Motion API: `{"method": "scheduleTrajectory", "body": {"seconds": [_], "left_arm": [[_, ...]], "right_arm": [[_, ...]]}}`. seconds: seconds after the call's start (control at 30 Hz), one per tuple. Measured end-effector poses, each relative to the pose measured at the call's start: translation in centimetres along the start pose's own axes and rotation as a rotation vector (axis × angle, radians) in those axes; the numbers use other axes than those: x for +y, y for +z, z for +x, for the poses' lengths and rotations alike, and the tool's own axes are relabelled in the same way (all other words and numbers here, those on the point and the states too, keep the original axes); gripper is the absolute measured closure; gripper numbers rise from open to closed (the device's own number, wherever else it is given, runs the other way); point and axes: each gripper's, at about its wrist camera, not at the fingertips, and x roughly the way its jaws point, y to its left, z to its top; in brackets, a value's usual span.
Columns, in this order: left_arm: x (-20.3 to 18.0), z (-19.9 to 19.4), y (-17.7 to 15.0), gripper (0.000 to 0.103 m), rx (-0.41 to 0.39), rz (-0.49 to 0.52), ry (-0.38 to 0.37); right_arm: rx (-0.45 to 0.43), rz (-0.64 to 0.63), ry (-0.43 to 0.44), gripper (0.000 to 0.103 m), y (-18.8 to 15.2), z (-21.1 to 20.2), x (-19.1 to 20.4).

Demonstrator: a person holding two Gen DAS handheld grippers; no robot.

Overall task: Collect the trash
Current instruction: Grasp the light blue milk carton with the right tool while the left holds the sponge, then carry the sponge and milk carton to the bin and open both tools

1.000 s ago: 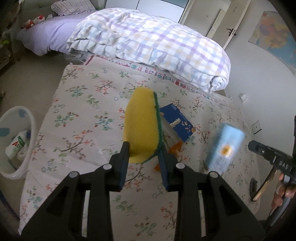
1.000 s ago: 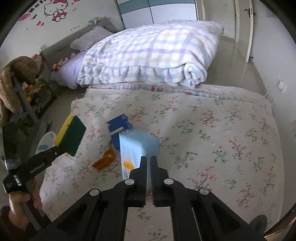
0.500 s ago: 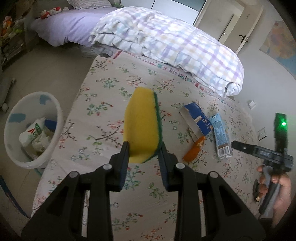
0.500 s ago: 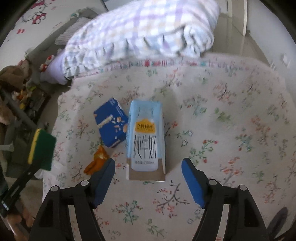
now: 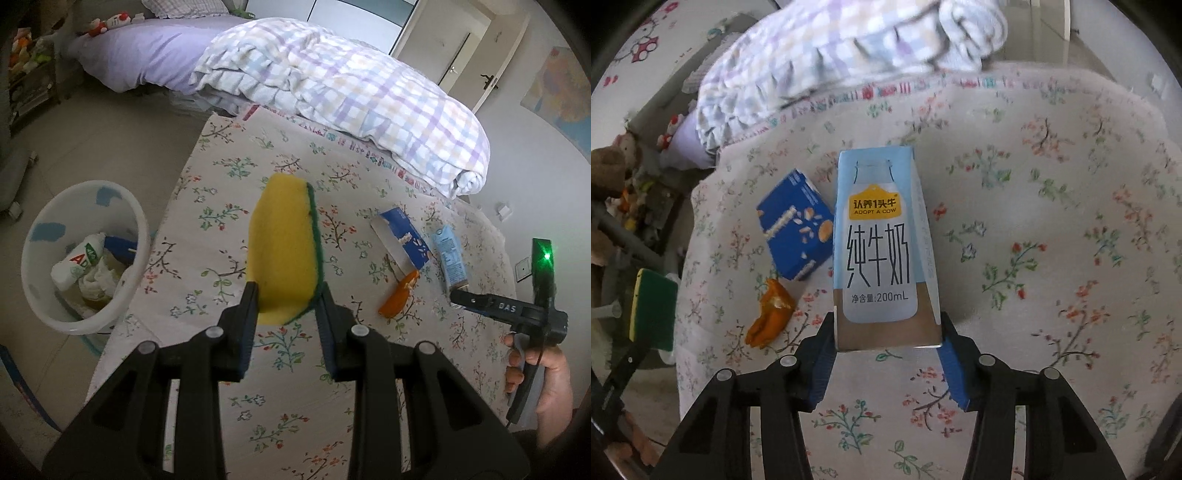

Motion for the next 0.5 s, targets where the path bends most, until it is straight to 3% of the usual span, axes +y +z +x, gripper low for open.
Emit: {"method": "scheduleTrajectory", "body": {"seconds": [0.27,0.5], "left_arm": [[1.8,-1.4,0.1,0.071,-0.031,-0.028,0.011],[5.1,-2.9,0.2,0.071,-0.07,-0.083,0.05]], "right_arm": [[-0.09,-0.073,0.033,0.051,-0.5,-3.8,2.4],[-0.12,-0.185,0.088,0.051,-1.3,-5.0,7.6]]}}
